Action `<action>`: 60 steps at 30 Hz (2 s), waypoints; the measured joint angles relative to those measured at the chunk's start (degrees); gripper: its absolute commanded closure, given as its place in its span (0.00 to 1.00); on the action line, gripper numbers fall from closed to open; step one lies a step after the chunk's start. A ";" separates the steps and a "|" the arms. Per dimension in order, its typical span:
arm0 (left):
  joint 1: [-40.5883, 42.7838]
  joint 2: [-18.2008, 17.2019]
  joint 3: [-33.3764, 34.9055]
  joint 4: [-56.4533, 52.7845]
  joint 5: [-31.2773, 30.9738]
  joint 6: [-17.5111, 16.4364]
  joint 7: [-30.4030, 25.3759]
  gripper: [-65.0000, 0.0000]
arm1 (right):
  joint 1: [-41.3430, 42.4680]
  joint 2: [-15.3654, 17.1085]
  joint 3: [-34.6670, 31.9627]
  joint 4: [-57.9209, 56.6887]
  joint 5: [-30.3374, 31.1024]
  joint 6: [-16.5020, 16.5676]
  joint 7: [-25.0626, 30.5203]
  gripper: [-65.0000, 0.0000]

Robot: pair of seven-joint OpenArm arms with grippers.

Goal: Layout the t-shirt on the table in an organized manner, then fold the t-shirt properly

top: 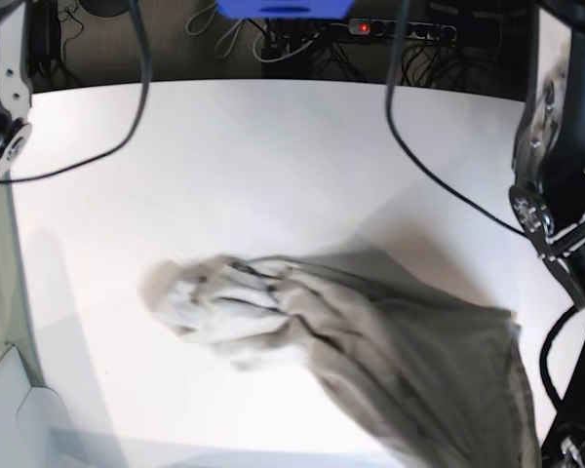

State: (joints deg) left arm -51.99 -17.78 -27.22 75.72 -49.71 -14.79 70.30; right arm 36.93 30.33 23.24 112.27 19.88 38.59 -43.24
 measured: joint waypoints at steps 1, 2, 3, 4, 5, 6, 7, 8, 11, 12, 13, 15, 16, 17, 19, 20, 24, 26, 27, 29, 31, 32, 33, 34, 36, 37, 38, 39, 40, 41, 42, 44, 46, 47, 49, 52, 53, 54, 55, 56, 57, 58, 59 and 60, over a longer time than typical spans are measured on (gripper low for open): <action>0.96 -0.04 -0.02 0.04 0.09 0.00 -0.11 1.00 | -2.84 -0.50 0.11 0.76 0.42 -0.42 -0.02 1.00; 1.99 0.04 0.00 0.02 0.02 0.00 -0.26 1.00 | -5.57 -1.38 0.07 0.98 0.11 -0.52 -0.55 1.00; 3.34 0.11 0.04 0.02 -0.09 -0.02 -0.07 1.00 | -8.61 -3.17 -0.04 0.94 -0.26 -0.26 -1.16 1.00; 4.63 0.24 0.04 0.04 0.42 -0.02 0.42 1.00 | -11.47 -5.46 -0.11 0.63 -0.33 -0.20 -1.88 1.00; 5.64 0.42 0.07 0.39 1.01 0.02 0.94 1.00 | -14.03 -7.61 -0.26 0.33 -0.31 0.00 -2.43 1.00; 6.36 0.50 0.13 1.20 1.16 0.09 1.09 1.00 | -15.93 -9.18 -0.50 0.26 -0.28 0.04 -2.40 1.00; 6.93 0.52 0.20 2.58 1.01 0.13 1.07 1.00 | -17.46 -10.80 -0.52 0.26 0.09 0.02 -2.05 1.00; 7.41 0.42 0.13 4.07 0.76 0.11 0.98 1.00 | -18.18 -12.35 -0.42 0.26 -0.17 -0.04 -1.88 1.00; 9.42 -1.86 -0.15 8.13 -0.55 -0.04 1.25 1.00 | -19.17 -16.94 -0.55 -0.68 0.02 -0.04 -1.60 1.00; 10.40 -2.69 -0.37 8.92 -0.35 -0.02 1.77 1.00 | -19.52 -18.14 -0.55 -1.25 -0.22 -0.04 -1.70 1.00; 11.65 -3.17 -0.70 9.70 -0.26 -0.02 2.34 1.00 | -19.98 -19.19 -0.55 -1.86 -0.44 -0.04 -1.75 1.00; 15.32 -3.58 -3.41 11.15 -0.50 -0.22 4.42 1.00 | -20.63 -20.92 -1.14 -3.63 -0.61 -0.04 -1.95 1.00; 17.38 -3.93 -5.40 11.72 -0.48 -0.31 4.90 1.00 | -20.63 -21.18 -2.38 -4.79 -0.57 -0.07 -1.88 1.00; 19.47 -4.26 -7.45 12.37 -0.15 -0.20 5.95 1.00 | -20.44 -21.16 -3.87 -6.08 -0.57 -0.02 -1.73 1.00; 22.77 -4.44 -11.08 14.23 0.50 -0.04 8.92 1.00 | -20.33 -21.27 -5.73 -7.67 -0.50 -0.04 -1.73 1.00; 24.44 -4.39 -13.05 15.26 -1.01 -0.13 10.25 1.00 | -20.37 -21.24 -6.60 -8.22 -0.44 -0.04 -1.57 1.00; 33.11 -5.16 -20.50 17.27 -6.38 -0.48 10.56 1.00 | -19.96 -21.07 -11.58 -11.80 -0.59 -0.04 -1.33 1.00; 38.18 -6.01 -22.95 17.31 -7.80 -0.44 10.97 1.00 | -19.71 -20.81 -15.13 -14.73 -0.55 -0.04 -1.44 0.93; 40.22 -6.03 -23.80 17.16 -8.17 -0.44 10.71 1.00 | -19.19 -20.92 -16.55 -16.65 -0.35 -0.02 -1.68 0.88; 44.37 -5.97 -25.00 17.29 -10.10 -0.44 10.58 1.00 | -18.08 -21.53 -18.53 -20.85 -0.31 -0.02 -1.11 0.79; 48.52 -5.86 -26.43 17.27 -10.56 -0.46 10.45 1.00 | -17.20 -22.40 -20.35 -24.55 -0.39 -0.15 -0.17 0.74; 50.71 -5.88 -26.99 17.29 -11.39 -0.46 10.54 1.00 | -16.85 -22.91 -20.98 -26.49 -0.52 -0.44 1.20 0.74; 52.37 -5.86 -27.50 17.29 -11.74 -0.46 10.64 1.00 | -16.59 -23.26 -21.59 -28.50 -0.44 -0.46 3.13 0.74; 53.81 -5.81 -27.76 17.27 -11.85 -0.46 10.86 1.00 | -16.13 -23.50 -22.36 -31.21 0.04 -0.48 5.62 0.74; 55.32 -5.75 -27.80 17.27 -11.98 -0.44 10.84 1.00 | -14.27 -24.37 -24.83 -37.24 -1.07 -0.72 8.52 0.73; 56.13 -5.81 -27.71 17.29 -12.35 -0.46 10.47 1.00 | -13.49 -25.09 -25.79 -39.95 -0.90 -0.74 10.45 0.73; 57.11 -5.90 -27.71 17.29 -12.63 -0.46 10.36 1.00 | -12.79 -25.77 -26.27 -42.49 -0.26 -0.68 12.35 0.73; 58.10 -6.01 -28.04 17.29 -12.94 -0.48 10.43 1.00 | -12.04 -26.25 -26.45 -44.81 -0.07 -0.59 13.55 0.73; 59.36 -6.25 -28.65 17.29 -12.96 -0.46 10.49 1.00 | -11.21 -26.38 -26.43 -47.36 -0.09 -0.72 14.84 0.73; 60.70 -6.62 -29.81 17.27 -12.70 -0.46 10.56 1.00 | -10.36 -26.43 -26.27 -50.25 -0.17 -0.72 15.98 0.73; 61.66 -6.97 -30.95 17.20 -12.31 -0.44 10.73 1.00 | -9.31 -26.36 -26.21 -53.59 -0.55 -0.87 17.25 0.73; 61.92 -7.17 -32.46 17.22 -12.35 -0.42 10.71 1.00 | -7.72 -26.43 -26.21 -59.14 -0.92 -0.92 18.86 0.70; 61.96 -7.17 -33.27 17.31 -12.90 -0.46 10.45 1.00 | -6.34 -26.53 -26.21 -64.41 -0.33 -0.92 21.11 0.66; 62.25 -7.13 -33.86 17.33 -12.94 -0.44 10.49 1.00 | -5.77 -26.56 -26.21 -66.79 -0.63 -0.94 21.99 0.64; 62.79 -7.13 -35.10 17.33 -12.83 -0.44 10.58 1.00 | -5.55 -26.49 -26.21 -69.88 -0.52 -1.09 23.82 0.64; 62.88 -7.10 -35.43 17.33 -12.74 -0.44 10.49 1.00 | -7.13 -26.56 -27.26 -70.62 -0.55 -1.09 25.29 0.64; 62.75 -7.08 -35.19 17.33 -12.76 -0.44 10.54 1.00 | -7.82 -26.45 -28.89 -70.53 -0.57 -1.11 25.46 0.64; 62.62 -6.99 -35.04 17.33 -12.83 -0.44 10.54 1.00 | -8.57 -26.21 -31.15 -70.49 -0.57 -1.11 25.51 0.65; 62.64 -6.95 -35.04 17.33 -12.92 -0.44 10.51 1.00 | -9.33 -25.99 -33.31 -70.40 -0.59 -1.09 25.33 0.67; 62.66 -6.93 -35.06 17.33 -12.96 -0.44 10.51 1.00 | -10.34 -25.44 -35.23 -70.29 0.02 -0.81 26.38 0.69; 62.66 -6.95 -35.17 17.33 -12.90 -0.44 10.54 1.00 | -11.39 -24.57 -36.85 -69.96 1.66 -0.74 27.61 0.72; 62.64 -6.95 -35.23 17.33 -12.90 -0.44 10.54 1.00 | -12.31 -23.37 -38.03 -69.53 1.84 -0.20 28.59 0.74; 62.62 -6.97 -35.26 17.33 -12.92 -0.44 10.49 1.00 | -12.94 -22.25 -38.47 -69.05 1.97 0.00 28.70 0.76; 62.64 -6.99 -35.28 17.33 -12.92 -0.44 10.45 1.00 | -14.12 -20.79 -38.56 -67.54 1.84 0.20 28.35 0.79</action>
State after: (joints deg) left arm 10.66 -24.77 -62.50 93.06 -62.63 -15.22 80.75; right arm 22.81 9.54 -15.31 44.73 21.71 38.79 -14.90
